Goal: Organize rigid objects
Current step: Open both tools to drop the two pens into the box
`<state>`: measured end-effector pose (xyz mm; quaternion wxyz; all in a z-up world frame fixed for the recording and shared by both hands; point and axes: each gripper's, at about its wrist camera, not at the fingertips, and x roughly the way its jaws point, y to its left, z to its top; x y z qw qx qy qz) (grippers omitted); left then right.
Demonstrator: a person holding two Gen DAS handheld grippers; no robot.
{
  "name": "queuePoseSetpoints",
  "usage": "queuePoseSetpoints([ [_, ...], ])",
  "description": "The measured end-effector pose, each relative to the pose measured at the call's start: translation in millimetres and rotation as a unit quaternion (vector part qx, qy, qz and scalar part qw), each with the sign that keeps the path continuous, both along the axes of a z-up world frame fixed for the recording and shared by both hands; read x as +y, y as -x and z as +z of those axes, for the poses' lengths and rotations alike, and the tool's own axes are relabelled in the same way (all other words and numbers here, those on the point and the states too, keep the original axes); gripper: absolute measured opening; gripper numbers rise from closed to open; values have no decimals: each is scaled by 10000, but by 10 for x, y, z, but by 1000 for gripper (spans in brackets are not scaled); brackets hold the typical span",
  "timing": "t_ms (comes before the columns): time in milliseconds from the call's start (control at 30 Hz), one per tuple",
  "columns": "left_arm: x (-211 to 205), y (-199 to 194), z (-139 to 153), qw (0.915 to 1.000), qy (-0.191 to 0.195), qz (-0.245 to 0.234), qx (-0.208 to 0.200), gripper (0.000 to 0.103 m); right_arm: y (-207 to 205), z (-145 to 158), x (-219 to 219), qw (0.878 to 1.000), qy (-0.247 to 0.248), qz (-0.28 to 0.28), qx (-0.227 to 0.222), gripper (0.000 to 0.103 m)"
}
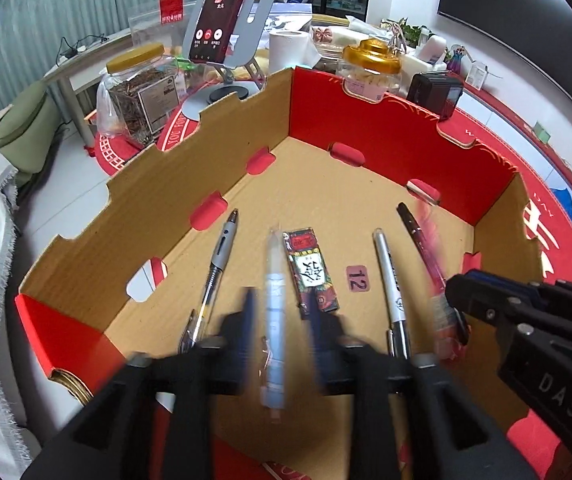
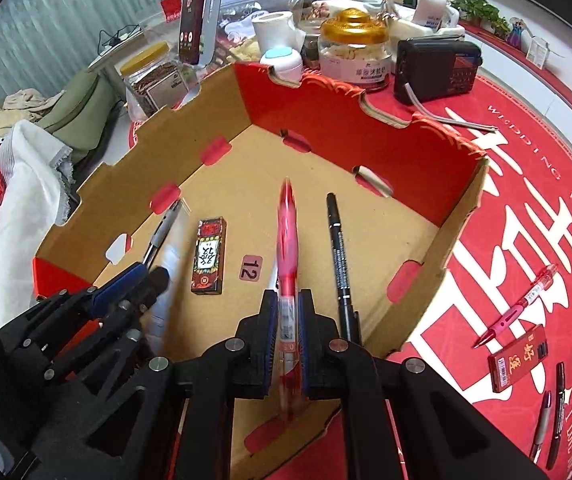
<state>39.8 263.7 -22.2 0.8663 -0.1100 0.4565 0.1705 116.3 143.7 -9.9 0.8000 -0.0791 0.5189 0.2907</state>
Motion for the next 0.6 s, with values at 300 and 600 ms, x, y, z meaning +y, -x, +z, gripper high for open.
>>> queuePoseSetpoints([
  [300,82,160,180,9989,-304,284,-216,103,120,249,-238,9981,-613,7,-39,78],
  [600,-216,451,423,9984,-59,3,-570,103,511,582,-983,9931,-827,-527,-645,102],
])
